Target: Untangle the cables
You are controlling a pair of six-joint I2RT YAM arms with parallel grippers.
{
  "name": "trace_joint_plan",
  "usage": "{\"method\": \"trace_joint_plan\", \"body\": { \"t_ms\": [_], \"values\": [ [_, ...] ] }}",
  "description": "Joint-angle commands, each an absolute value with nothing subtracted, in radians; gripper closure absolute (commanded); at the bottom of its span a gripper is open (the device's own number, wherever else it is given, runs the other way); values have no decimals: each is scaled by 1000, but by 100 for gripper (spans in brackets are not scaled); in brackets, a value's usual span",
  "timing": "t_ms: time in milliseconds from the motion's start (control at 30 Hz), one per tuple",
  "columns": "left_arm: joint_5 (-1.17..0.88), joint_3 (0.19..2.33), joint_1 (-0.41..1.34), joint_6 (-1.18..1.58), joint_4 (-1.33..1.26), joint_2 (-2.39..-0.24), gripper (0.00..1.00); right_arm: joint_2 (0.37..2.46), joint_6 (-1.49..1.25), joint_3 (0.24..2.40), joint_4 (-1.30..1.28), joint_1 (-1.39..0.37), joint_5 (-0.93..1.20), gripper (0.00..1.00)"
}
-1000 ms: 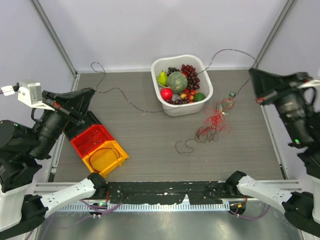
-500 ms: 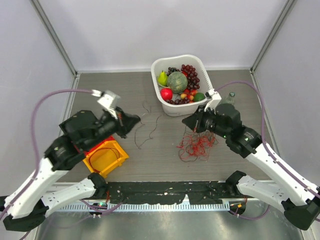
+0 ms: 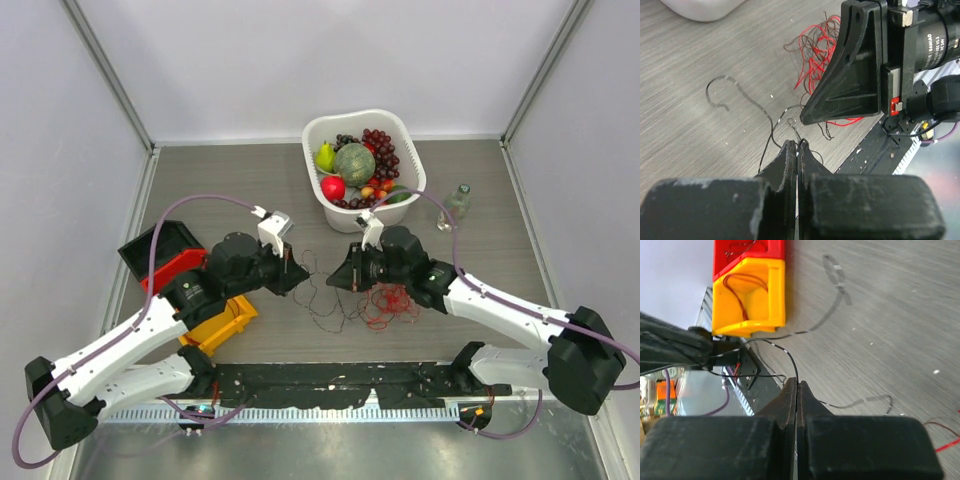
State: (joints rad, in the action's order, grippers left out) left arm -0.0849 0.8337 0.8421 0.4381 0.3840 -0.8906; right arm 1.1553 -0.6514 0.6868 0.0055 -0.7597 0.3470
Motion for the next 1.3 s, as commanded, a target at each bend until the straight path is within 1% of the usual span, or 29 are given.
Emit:
{"method": "trace_joint_plan", "body": {
  "t_ms": [0, 133, 200, 333, 533, 600, 733, 867, 900, 967, 1067, 1167, 1233, 1267],
  "values": [
    [-140, 782, 839, 423, 252, -897, 100, 1160, -620, 678, 138, -799, 391, 99],
    [-193, 698, 839, 442, 149, -910, 100, 1178, -580, 649, 167, -810, 439, 99],
    [-210, 664, 838, 462, 100, -916, 97, 1186, -558, 646, 164, -811, 463, 99],
    [-268, 621, 838, 463, 35, -905, 85, 1175, -529, 624, 173, -813, 511, 99],
    [-290, 614, 838, 454, 71, -899, 69, 1154, -526, 594, 209, -813, 578, 99],
    [-298, 614, 838, 459, 77, -905, 62, 1152, -529, 588, 222, -813, 594, 100],
    [-308, 611, 838, 468, 83, -908, 56, 1151, -545, 575, 261, -813, 620, 99],
    [-319, 604, 838, 474, 83, -910, 52, 1157, -558, 572, 295, -813, 637, 99],
    [-325, 601, 838, 477, 78, -910, 52, 1157, -561, 572, 296, -813, 635, 99],
    [-342, 598, 838, 482, 78, -920, 56, 1155, -561, 571, 296, -813, 623, 99],
    [-345, 600, 838, 488, 104, -931, 67, 1137, -568, 557, 311, -813, 608, 99],
    [-353, 595, 838, 494, 130, -924, 79, 1120, -560, 548, 298, -813, 581, 99],
    [-345, 600, 838, 492, 150, -920, 90, 1102, -558, 545, 290, -813, 565, 99],
    [-342, 603, 838, 489, 159, -920, 98, 1098, -557, 545, 284, -813, 552, 99]
  ]
}}
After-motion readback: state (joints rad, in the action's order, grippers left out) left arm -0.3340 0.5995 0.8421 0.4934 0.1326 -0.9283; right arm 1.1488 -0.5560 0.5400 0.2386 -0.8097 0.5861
